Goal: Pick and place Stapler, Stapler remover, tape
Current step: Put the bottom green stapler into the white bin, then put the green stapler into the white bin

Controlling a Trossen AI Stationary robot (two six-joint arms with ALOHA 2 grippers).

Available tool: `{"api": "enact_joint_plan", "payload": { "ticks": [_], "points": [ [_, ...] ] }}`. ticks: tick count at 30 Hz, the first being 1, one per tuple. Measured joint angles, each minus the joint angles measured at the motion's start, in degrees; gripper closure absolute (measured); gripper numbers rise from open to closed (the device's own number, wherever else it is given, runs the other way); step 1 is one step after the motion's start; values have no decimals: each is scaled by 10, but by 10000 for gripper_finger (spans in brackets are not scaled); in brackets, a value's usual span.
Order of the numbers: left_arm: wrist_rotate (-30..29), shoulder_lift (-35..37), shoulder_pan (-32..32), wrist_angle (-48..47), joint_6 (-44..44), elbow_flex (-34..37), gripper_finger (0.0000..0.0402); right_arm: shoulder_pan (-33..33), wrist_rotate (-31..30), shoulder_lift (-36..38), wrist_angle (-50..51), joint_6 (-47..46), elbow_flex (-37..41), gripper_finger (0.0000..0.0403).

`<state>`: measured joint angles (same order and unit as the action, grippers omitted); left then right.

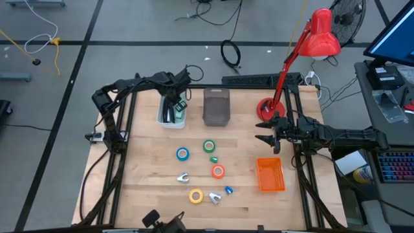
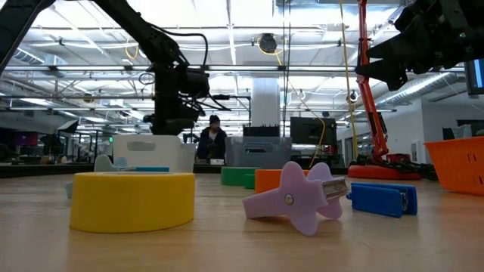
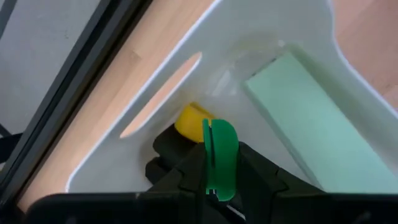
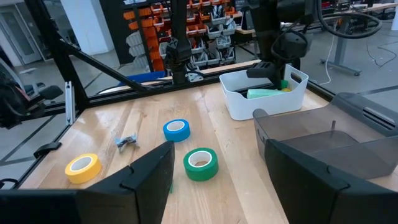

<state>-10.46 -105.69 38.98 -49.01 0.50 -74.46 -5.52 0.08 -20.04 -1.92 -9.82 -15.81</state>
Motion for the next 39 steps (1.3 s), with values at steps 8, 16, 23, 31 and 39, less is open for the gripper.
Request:
{"api": "enact_joint_plan", "payload": {
  "ticks": [8,16,23,31,39],
  "points": [
    [13,0,0,37,-3,0,332,0,0,0,0,0,0,161],
    [15,0,0,38,-17,0,332,0,0,0,0,0,0,161],
    [15,0,1,38,-17,0,306,0,0,0,0,0,0,161],
    [14,0,1,38,-15,0,256,0,0,0,0,0,0,161],
    [10,0,1,21,-13,0,243,0,0,0,0,0,0,161]
  ]
}}
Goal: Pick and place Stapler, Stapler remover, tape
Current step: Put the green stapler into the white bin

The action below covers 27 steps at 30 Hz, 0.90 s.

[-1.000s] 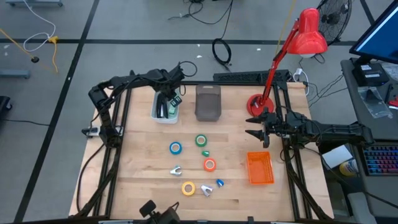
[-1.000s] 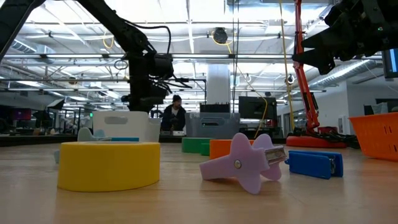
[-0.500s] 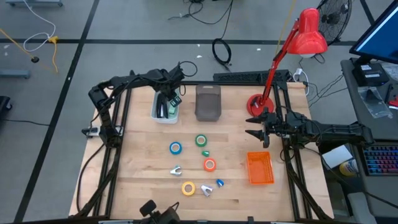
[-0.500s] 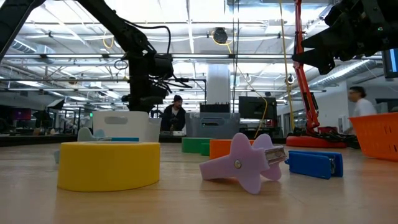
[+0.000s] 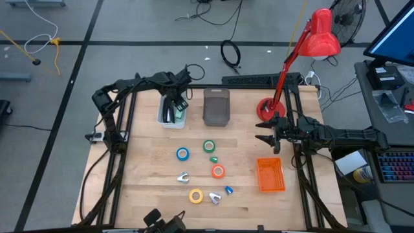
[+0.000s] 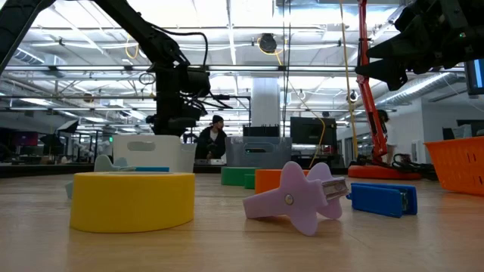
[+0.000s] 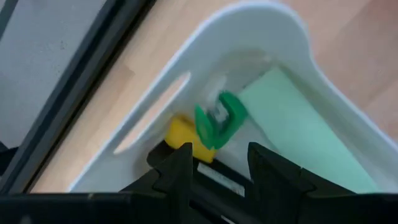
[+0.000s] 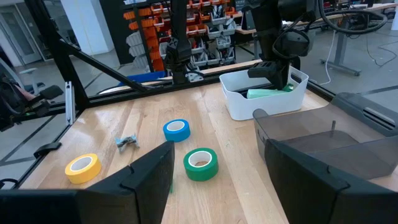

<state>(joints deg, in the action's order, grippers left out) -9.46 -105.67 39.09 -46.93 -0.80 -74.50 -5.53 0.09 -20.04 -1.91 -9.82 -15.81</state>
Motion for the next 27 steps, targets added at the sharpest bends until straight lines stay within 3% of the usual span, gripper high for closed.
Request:
{"api": "enact_joint_plan", "payload": {
  "ticks": [7,14,20,27],
  "points": [
    [-7,38,-7,-37,4,0,244,0,0,0,0,0,0,161],
    [-2,131,-51,-60,71,-1,245,0,0,0,0,0,0,161],
    [51,199,-153,-54,148,-1,245,0,0,0,0,0,0,161],
    [36,208,-329,-11,205,-1,245,0,0,0,0,0,0,161]
  ]
}}
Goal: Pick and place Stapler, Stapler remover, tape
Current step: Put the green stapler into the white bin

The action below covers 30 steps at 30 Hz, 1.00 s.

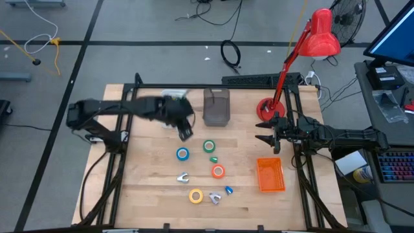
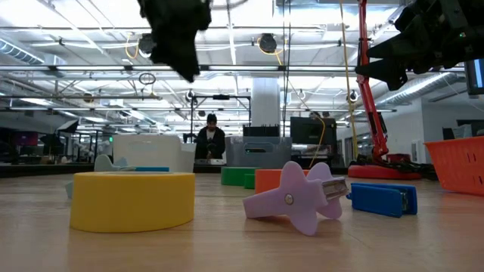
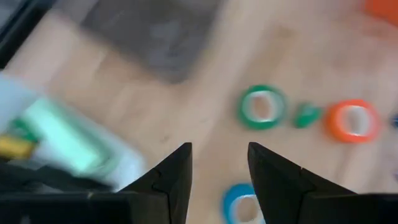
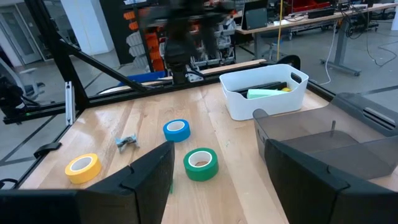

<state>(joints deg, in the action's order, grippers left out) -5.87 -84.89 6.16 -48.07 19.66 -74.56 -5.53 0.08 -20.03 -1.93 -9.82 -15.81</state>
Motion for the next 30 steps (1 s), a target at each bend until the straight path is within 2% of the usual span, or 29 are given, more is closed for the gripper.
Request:
{"api": "enact_joint_plan", "payload": {
  "ticks": [4,7,16,21,30],
  "points": [
    [-51,-16,-90,40,4,0,245,0,0,0,0,0,0,161],
    [-88,-23,-140,62,40,0,245,0,0,0,0,0,0,161],
    [-115,-58,-236,72,205,0,245,0,0,0,0,0,0,161],
    [-116,-94,-256,116,216,0,245,0,0,0,0,0,0,161],
    [-69,-164,-228,230,133,0,245,0,0,0,0,0,0,161]
  ]
}}
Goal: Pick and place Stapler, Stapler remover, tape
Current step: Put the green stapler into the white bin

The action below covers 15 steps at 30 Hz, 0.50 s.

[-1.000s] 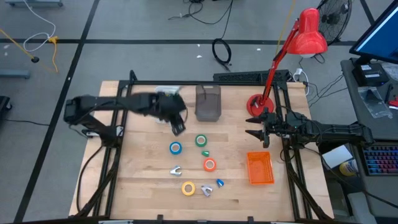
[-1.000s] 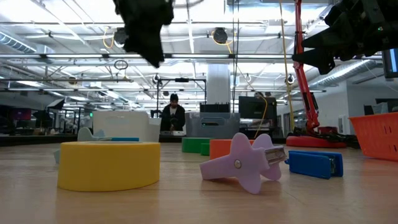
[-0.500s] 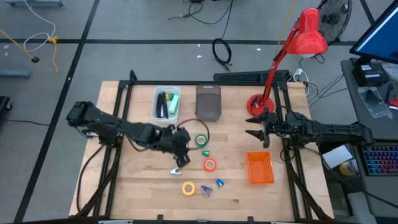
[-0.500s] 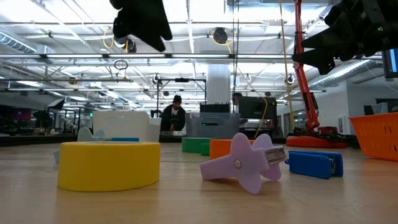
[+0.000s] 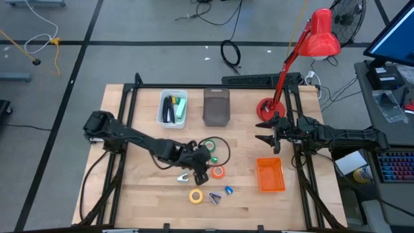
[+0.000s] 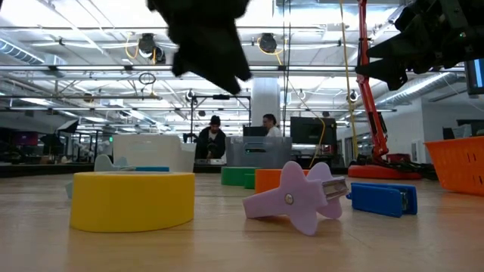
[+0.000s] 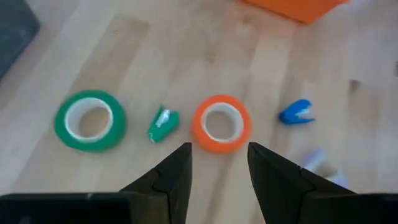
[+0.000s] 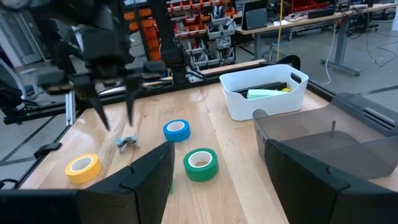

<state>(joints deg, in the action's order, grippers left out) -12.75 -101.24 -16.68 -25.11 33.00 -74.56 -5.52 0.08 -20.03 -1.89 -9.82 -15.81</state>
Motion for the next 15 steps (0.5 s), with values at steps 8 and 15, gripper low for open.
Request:
{"api": "enact_joint_plan", "payload": {
  "ticks": [8,15],
  "points": [
    [37,-66,48,18,-134,-47,245,0,0,0,1,0,0,161],
    [51,-140,66,-70,-288,-126,245,0,0,0,0,0,0,161]
  ]
}}
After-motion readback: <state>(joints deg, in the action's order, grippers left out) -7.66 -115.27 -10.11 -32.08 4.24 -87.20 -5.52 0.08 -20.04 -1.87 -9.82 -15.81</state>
